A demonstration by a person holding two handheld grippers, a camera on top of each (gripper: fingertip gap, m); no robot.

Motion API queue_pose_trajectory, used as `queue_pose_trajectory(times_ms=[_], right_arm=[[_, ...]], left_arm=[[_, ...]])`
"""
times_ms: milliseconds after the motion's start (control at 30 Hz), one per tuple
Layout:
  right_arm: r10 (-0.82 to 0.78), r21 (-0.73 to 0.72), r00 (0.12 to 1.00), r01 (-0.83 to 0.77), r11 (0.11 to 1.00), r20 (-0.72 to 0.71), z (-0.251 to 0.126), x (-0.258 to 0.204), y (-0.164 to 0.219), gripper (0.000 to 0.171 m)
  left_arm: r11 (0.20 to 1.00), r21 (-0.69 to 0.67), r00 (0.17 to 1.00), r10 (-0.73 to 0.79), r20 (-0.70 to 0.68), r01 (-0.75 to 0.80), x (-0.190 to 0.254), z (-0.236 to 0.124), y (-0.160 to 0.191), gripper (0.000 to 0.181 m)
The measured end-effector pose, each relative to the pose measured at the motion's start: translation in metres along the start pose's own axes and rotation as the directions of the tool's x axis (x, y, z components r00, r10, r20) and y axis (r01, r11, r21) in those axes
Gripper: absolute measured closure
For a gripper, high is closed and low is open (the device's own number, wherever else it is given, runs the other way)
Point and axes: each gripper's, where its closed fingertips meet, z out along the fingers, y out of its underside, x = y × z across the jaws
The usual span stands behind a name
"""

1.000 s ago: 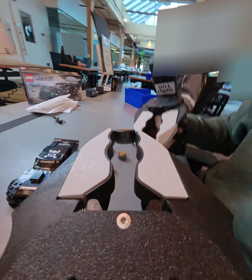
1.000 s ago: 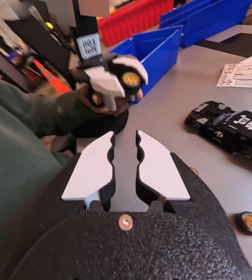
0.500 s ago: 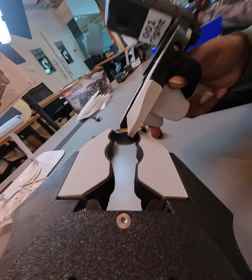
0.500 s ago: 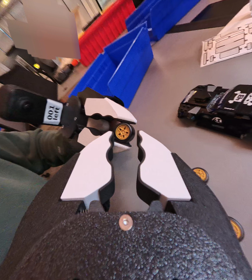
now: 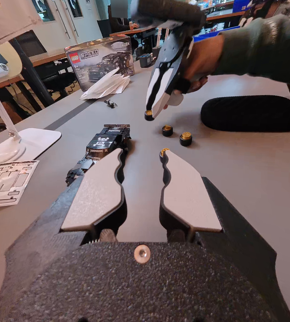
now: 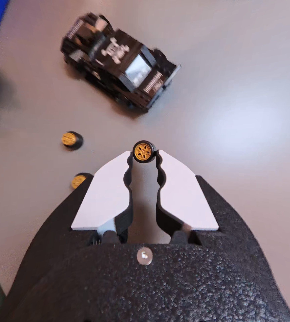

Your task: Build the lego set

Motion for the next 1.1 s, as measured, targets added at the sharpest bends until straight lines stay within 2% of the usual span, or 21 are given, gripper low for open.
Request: queue_pose_trajectory(times_ms=[167, 233, 300, 400, 467, 533, 733, 1100], right_arm=[[-0.058, -0.095, 0.998, 0.059, 0.994, 0.019, 0.02, 0.011, 0.017, 0.146], [-0.06, -0.092, 0.998, 0.063, 0.994, 0.028, 0.021, 0.01, 0.016, 0.146], [-0.073, -0.081, 0.997, 0.075, 0.994, 0.021, 0.018, 0.012, 0.015, 0.135], [-0.104, 0.055, 0.995, 0.103, 0.993, 0.012, -0.006, 0.006, -0.006, 0.133], [-0.152, 0.174, 0.988, 0.143, 0.974, 0.038, -0.029, -0.015, -0.023, 0.133], [-0.224, 0.206, 0.973, 0.209, 0.956, 0.055, -0.04, -0.043, -0.025, 0.133], [-0.352, -0.034, 0.931, 0.357, 0.934, 0.101, 0.005, -0.1, 0.01, 0.135], [-0.408, -0.218, 0.906, 0.423, 0.879, 0.112, 0.04, -0.102, 0.006, 0.137]], left_arm=[[0.999, -0.036, 0.999, 0.041, 0.0, -0.041, 0.004, 0.003, 0.007, 0.142], [0.998, -0.047, 0.999, 0.044, -0.006, -0.044, 0.005, 0.004, 0.009, 0.143], [0.998, -0.059, 0.999, 0.037, -0.012, -0.038, 0.005, 0.006, 0.011, 0.145], [0.997, -0.067, 0.999, 0.033, -0.019, -0.034, 0.006, 0.006, 0.013, 0.147], [0.997, -0.07, 0.999, 0.03, -0.022, -0.031, 0.006, 0.007, 0.013, 0.147], [0.996, -0.086, 0.999, 0.023, -0.033, -0.025, 0.007, 0.008, 0.016, 0.147], [0.99, -0.131, 0.996, 0.041, -0.08, -0.051, 0.014, 0.018, 0.022, 0.147], [0.99, -0.11, 0.993, 0.073, -0.091, -0.083, 0.019, 0.016, 0.02, 0.147]])
